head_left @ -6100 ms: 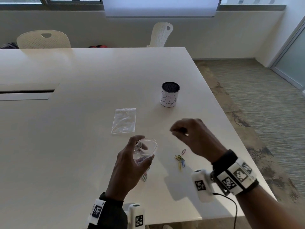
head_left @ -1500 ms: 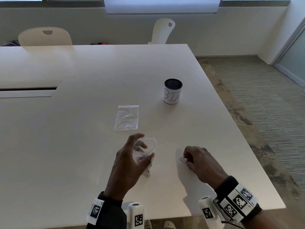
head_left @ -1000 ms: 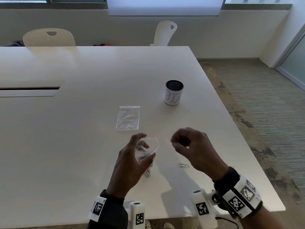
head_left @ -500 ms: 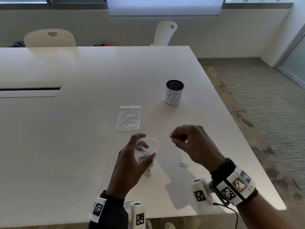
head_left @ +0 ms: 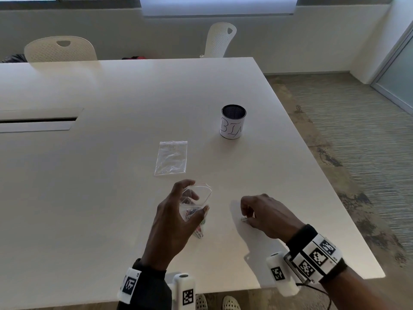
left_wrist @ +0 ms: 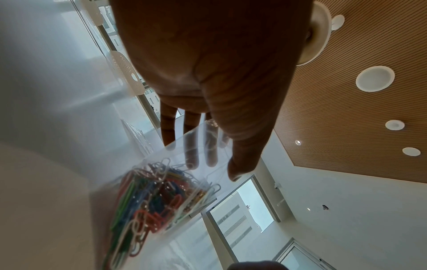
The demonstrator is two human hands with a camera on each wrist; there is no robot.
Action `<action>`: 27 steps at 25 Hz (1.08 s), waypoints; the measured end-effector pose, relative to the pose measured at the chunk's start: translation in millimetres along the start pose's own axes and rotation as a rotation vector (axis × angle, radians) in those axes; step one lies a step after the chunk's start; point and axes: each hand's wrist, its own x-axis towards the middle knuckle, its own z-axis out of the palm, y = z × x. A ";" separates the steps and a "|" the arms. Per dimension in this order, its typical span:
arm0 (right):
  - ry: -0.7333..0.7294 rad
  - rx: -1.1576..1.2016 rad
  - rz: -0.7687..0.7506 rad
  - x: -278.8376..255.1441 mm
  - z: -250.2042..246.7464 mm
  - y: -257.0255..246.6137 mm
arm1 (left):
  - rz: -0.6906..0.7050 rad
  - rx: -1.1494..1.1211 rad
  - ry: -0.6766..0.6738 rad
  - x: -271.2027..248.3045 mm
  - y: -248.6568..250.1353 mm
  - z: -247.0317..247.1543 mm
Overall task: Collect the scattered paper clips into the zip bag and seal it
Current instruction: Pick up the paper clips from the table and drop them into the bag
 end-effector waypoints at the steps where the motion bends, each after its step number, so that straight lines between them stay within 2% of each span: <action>1: -0.023 0.011 -0.006 0.2 0.8 1.1 | 0.000 0.001 0.002 -0.2 -0.2 0.1; 5: -0.044 -0.027 -0.055 -2.3 -0.6 -5.6 | -0.001 0.008 0.011 -0.4 -0.5 0.0; 7: 0.074 0.063 -0.108 -4.2 -12.0 -14.7 | 0.000 0.014 0.010 -0.6 -0.7 -0.2; 10: 0.355 0.418 -0.214 -6.5 -40.6 -42.1 | -0.001 0.025 0.006 -0.6 -1.1 0.0; 13: 0.457 0.557 -0.324 -3.0 -61.1 -80.4 | 0.010 0.048 0.010 0.6 0.0 1.3; 16: 0.442 0.423 -0.372 7.2 -55.0 -102.2 | 0.011 0.065 0.018 1.9 2.2 1.7; 20: 0.409 0.235 -0.336 8.1 -48.3 -103.5 | -0.002 0.079 0.021 1.7 2.4 -0.3; 24: 0.224 0.132 -0.276 2.0 -49.0 -100.7 | -0.026 0.090 0.009 1.9 0.9 1.0; 27: 0.197 0.092 -0.285 0.3 -47.3 -106.0 | -0.036 0.088 -0.005 2.1 1.9 0.9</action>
